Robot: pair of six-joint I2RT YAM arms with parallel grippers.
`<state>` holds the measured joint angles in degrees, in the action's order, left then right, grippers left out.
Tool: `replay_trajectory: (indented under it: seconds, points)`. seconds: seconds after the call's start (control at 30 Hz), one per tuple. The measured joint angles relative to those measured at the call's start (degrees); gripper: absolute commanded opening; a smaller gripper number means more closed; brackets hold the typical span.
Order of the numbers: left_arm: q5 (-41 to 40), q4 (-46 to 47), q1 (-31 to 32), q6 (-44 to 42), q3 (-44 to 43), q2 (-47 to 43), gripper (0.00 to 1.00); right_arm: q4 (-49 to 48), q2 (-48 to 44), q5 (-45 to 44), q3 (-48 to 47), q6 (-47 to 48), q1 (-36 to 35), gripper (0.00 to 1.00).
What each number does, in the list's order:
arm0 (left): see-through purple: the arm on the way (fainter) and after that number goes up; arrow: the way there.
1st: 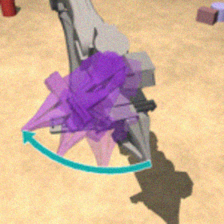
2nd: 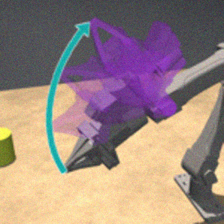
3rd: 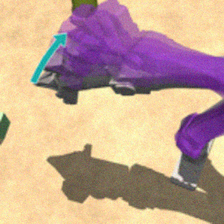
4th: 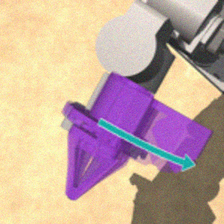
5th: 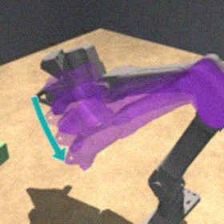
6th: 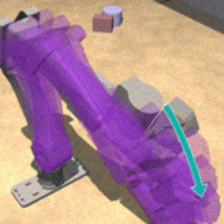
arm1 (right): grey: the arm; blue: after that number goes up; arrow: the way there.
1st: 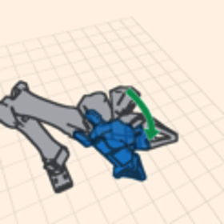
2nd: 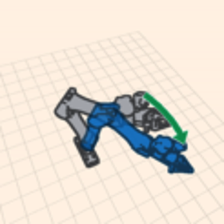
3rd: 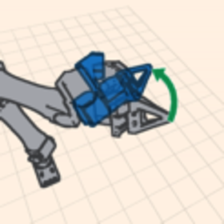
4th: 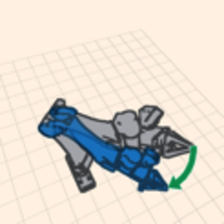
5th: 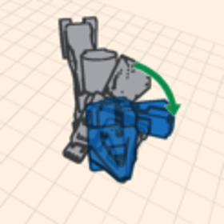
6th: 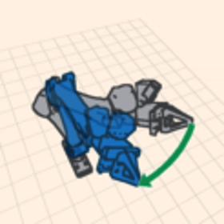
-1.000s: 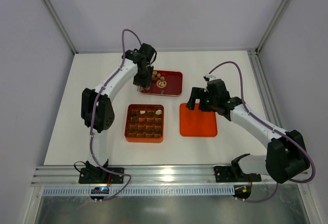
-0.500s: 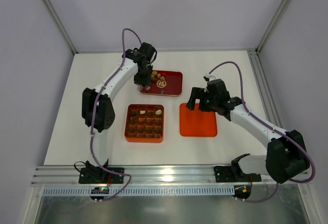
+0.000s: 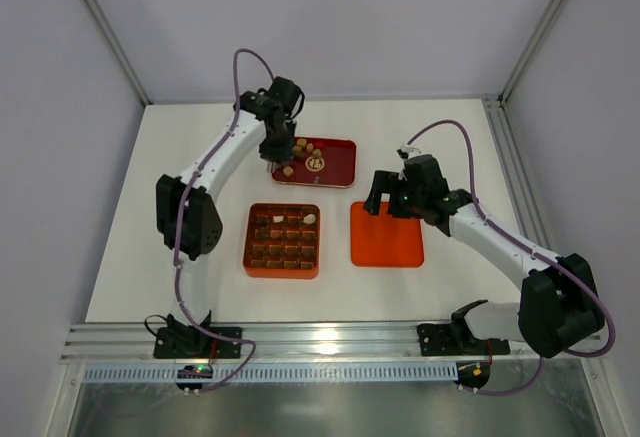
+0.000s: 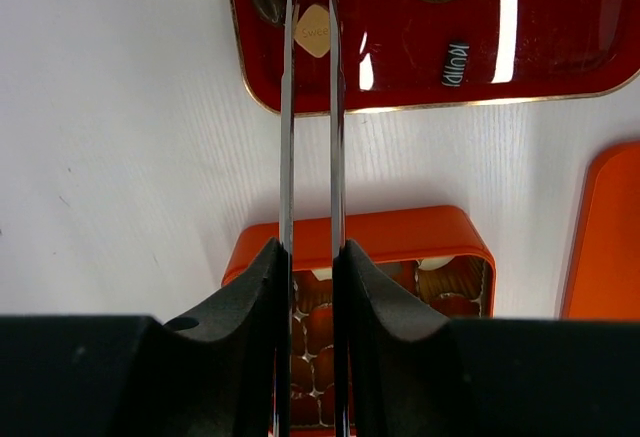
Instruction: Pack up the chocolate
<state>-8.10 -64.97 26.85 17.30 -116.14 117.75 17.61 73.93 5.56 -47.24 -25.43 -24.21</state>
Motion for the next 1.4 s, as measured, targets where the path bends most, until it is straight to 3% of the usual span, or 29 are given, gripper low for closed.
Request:
replay_trajectory:
  seconds: [0.17, 0.6, 0.9, 1.17, 1.4]
  points:
    - [0.46, -0.22, 0.0, 0.24, 4.76, -5.92, 0.24, 0.0, 0.0, -0.04, -0.02, -0.02, 0.0, 1.0]
    - [5.16, 0.11, 0.02, 3.3, 26.45, -34.62, 0.25, -0.07, -0.02, -0.33, 0.02, -0.5, 0.0, 1.0]
    - [8.26, -2.12, 1.79, 4.33, 37.4, -47.87, 0.26, -0.46, -0.02, -1.27, 0.79, -1.4, 0.0, 1.0]
    - [10.29, -2.03, 5.09, 6.56, 46.8, -52.57, 0.26, -0.44, -0.02, -1.79, 0.96, -1.77, 0.0, 1.0]
    - [10.27, -0.66, 6.73, 8.33, 49.75, -52.54, 0.26, -0.42, -0.02, -2.01, 1.01, -1.75, 0.0, 1.0]
